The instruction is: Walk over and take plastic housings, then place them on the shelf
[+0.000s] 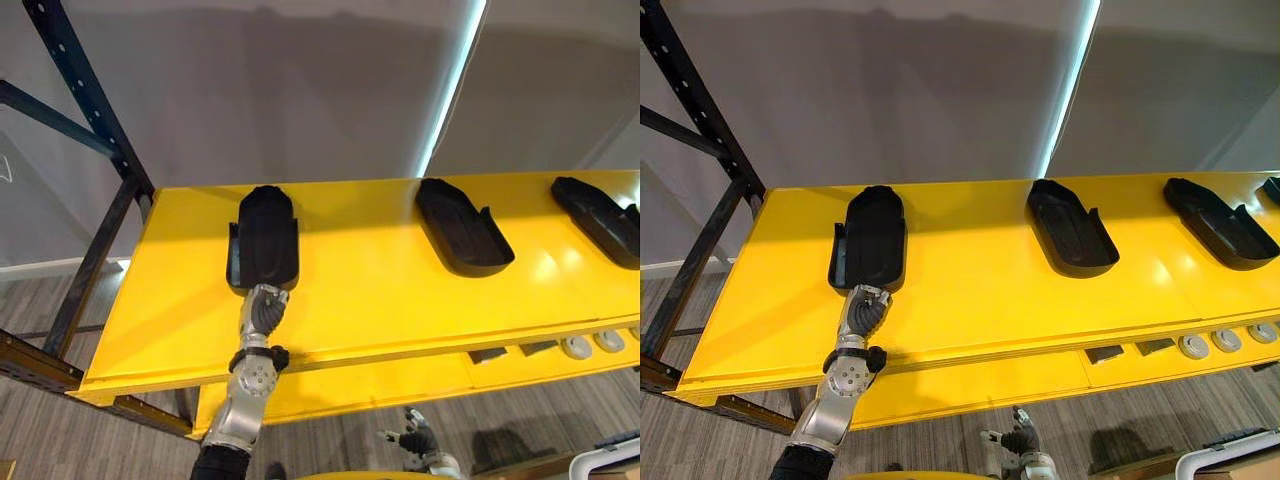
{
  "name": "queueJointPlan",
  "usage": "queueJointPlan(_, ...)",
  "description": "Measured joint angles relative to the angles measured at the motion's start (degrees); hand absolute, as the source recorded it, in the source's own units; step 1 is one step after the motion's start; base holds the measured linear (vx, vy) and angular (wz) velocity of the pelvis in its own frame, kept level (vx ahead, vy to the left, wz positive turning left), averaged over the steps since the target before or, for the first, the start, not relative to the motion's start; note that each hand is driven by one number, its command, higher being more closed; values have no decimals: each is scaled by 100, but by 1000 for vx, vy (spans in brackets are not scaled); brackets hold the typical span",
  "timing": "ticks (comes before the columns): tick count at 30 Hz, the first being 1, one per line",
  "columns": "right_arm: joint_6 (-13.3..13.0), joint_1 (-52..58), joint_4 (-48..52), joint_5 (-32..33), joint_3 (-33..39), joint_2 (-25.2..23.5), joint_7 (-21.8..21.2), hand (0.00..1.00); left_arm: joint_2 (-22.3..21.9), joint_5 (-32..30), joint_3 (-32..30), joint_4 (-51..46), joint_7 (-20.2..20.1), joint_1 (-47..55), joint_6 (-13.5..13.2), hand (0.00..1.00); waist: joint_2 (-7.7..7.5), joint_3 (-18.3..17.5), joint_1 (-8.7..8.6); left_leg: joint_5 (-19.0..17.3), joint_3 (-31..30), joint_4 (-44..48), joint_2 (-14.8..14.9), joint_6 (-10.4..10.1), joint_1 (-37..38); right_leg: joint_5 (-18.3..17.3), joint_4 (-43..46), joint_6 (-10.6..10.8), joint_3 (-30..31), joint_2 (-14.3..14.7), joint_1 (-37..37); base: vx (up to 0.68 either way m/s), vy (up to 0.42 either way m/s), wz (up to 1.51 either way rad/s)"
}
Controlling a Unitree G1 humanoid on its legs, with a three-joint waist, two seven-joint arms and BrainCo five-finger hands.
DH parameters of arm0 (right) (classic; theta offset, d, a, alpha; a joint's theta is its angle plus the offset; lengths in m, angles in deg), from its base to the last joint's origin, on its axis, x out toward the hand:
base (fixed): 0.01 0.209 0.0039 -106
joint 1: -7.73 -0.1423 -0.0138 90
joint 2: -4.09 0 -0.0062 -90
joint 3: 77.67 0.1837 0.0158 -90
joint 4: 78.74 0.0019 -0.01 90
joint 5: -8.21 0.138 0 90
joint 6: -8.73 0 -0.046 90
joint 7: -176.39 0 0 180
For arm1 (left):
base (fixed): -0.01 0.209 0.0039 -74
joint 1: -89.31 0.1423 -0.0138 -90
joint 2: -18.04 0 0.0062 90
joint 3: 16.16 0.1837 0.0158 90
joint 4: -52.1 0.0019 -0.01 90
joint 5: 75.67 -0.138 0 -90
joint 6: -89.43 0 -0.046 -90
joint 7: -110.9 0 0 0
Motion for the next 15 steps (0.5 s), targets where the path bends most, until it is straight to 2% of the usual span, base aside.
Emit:
queueJointPlan(7,-1,-65,-119,-3,0,3,1,0,57,300,14,-137,1,3,-17,100,-6,2,2,3,-79,-3,-8,-3,-4,-1,-38,-2,-85,-4,53,-1,-1,6)
queueJointPlan(10,-23,-93,-217,-2,5,11,1,0,178,550,195,-1214,2,25,-85,100,-40,-2,18,14,-173,36,2,-18,-74,1,-40,-4,-148,-2,82,47,-8,16)
queueJointPlan(12,-24,-95,-218,1,3,16,4,0,330,943,233,-2519,0,27,-424,100,-48,2,18,19,-224,41,5,-18,-95,2,-22,-5,-172,2,89,25,-8,12)
queueJointPlan(13,-24,-98,-215,3,1,18,4,0,359,1071,210,-2841,1,28,-515,100,-47,3,25,19,-235,41,5,-18,-93,2,-13,-4,-172,2,93,15,1,8)
queueJointPlan(15,-23,-104,-198,6,3,0,6,0,472,1637,-66,-3954,25,67,-943,100,-37,28,16,5,-286,39,7,-9,-100,2,-2,-4,-207,2,154,-13,3,11)
